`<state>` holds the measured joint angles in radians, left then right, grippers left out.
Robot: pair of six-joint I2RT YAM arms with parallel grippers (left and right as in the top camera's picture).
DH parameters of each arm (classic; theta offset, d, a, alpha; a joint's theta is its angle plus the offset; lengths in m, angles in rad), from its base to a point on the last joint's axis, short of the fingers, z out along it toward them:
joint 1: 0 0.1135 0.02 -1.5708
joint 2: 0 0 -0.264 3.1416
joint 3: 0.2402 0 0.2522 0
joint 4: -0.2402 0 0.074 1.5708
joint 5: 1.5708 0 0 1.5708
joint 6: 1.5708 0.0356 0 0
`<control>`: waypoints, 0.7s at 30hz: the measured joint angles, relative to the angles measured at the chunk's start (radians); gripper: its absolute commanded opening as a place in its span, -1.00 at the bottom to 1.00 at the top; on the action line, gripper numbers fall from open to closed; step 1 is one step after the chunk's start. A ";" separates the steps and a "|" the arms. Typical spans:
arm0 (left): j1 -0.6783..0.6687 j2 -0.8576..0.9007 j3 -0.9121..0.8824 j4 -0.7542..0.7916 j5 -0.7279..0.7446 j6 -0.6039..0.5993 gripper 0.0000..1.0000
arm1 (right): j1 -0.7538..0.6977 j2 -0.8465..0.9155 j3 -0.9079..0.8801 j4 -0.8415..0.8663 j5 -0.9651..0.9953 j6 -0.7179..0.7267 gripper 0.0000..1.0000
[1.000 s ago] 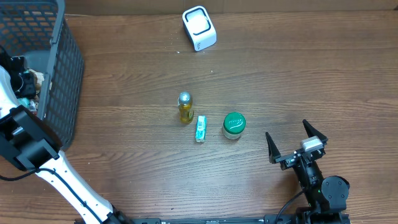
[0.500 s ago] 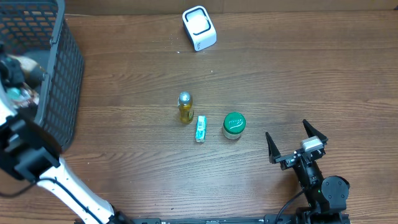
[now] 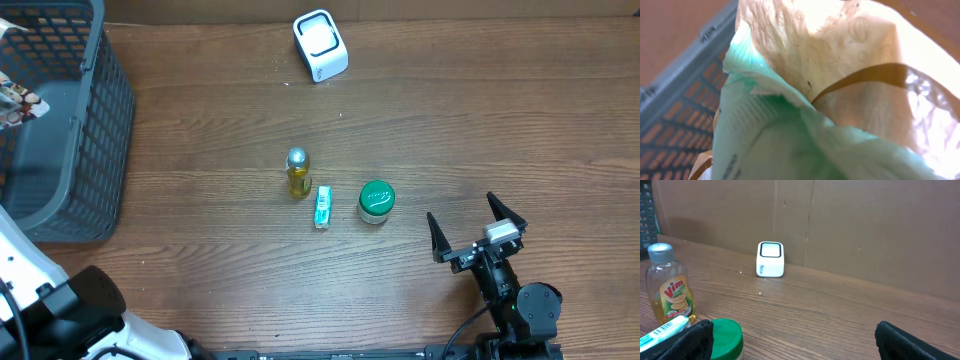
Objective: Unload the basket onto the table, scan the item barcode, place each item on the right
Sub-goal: 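Grasp the brown-white PanTree snack bag in the basket with the left gripper, then lift the PanTree bag out and lower it onto the table left of the bottle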
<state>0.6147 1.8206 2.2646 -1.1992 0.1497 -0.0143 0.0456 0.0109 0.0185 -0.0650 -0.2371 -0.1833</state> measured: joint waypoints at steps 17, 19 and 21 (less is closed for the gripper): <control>-0.043 -0.108 0.000 -0.256 0.215 -0.092 -0.46 | 0.000 0.000 0.000 0.001 0.000 0.000 1.00; -0.068 -0.126 0.000 -0.294 0.242 -0.092 -0.46 | 0.000 0.000 0.000 0.000 0.001 0.000 1.00; -0.101 -0.140 0.000 -0.315 0.262 -0.092 -0.46 | 0.000 0.000 0.000 0.000 0.000 0.000 1.00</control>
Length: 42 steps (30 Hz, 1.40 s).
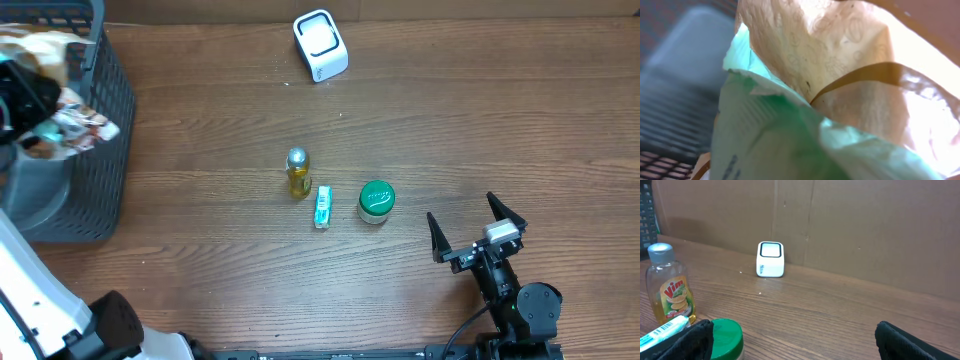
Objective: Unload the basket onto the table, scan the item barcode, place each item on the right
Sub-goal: 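Lift the PanTree bag out and lower it onto the table left of the bottle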
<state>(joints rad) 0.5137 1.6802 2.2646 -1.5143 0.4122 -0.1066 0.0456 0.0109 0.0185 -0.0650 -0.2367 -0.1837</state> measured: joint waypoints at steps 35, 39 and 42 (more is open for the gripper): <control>-0.645 -0.016 -0.563 0.053 -0.262 -0.225 -0.48 | 0.000 0.000 0.000 0.000 0.000 0.000 1.00; -0.682 -0.016 -0.695 0.149 -0.329 -0.277 -0.46 | 0.000 0.000 0.000 0.001 0.000 0.000 1.00; -0.706 -0.016 -0.795 0.235 -0.378 -0.308 -0.46 | 0.000 0.000 0.000 0.000 0.000 0.000 1.00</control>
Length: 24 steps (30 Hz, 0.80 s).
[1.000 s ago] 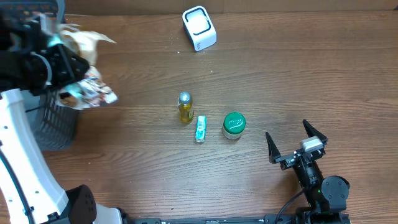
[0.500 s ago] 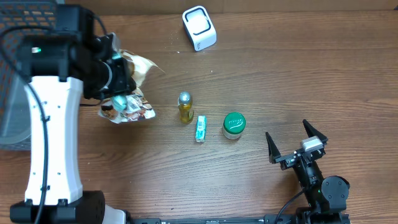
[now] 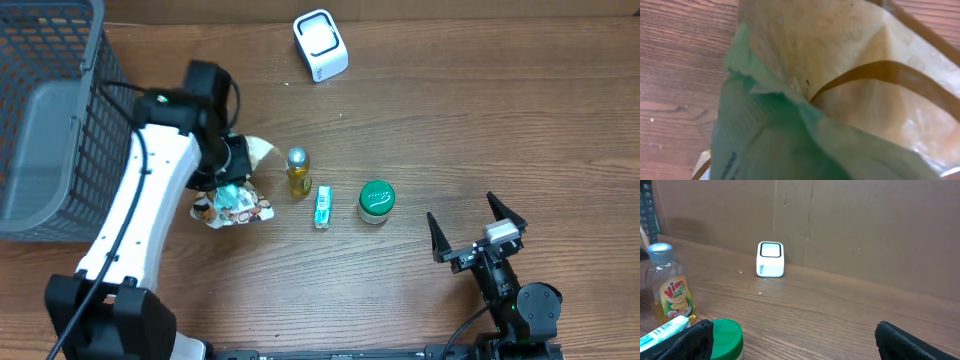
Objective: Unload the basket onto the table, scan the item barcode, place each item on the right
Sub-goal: 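Lift the PanTree bag out and lower it onto the table left of the bottle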
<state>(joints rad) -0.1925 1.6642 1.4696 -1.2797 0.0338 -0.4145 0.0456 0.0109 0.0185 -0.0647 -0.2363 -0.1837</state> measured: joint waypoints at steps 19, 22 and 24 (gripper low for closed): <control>-0.122 0.000 -0.419 0.409 -0.153 -0.068 -0.41 | 0.000 0.000 0.000 0.000 -0.001 0.000 1.00; -0.122 0.000 -0.424 0.418 -0.167 -0.081 -0.37 | 0.000 0.000 0.000 0.000 0.000 0.000 1.00; -0.122 0.000 -0.424 0.424 -0.171 -0.085 -0.30 | 0.000 0.000 0.000 0.000 0.000 0.000 1.00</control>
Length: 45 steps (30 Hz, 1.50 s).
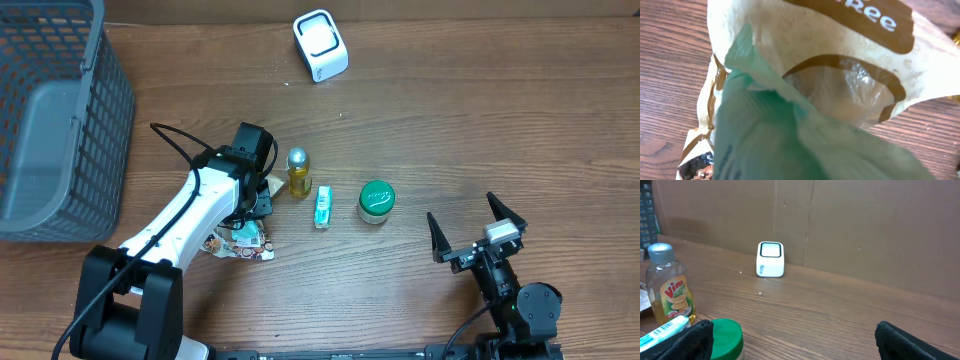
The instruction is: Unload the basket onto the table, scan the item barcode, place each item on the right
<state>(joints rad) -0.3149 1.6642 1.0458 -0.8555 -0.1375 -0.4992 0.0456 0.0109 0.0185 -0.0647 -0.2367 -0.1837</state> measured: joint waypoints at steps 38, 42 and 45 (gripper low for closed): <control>0.016 0.000 0.024 -0.035 -0.032 0.012 0.08 | 0.000 0.000 0.000 0.000 0.000 0.000 1.00; 0.016 0.000 0.037 -0.039 -0.032 0.019 0.07 | 0.000 0.000 0.000 0.000 0.000 0.000 1.00; 0.021 0.000 0.056 -0.047 -0.032 0.022 0.14 | 0.000 0.000 0.000 0.000 0.000 0.000 1.00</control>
<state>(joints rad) -0.2935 1.6642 1.1019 -0.9020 -0.1692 -0.4770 0.0456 0.0109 0.0185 -0.0647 -0.2367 -0.1833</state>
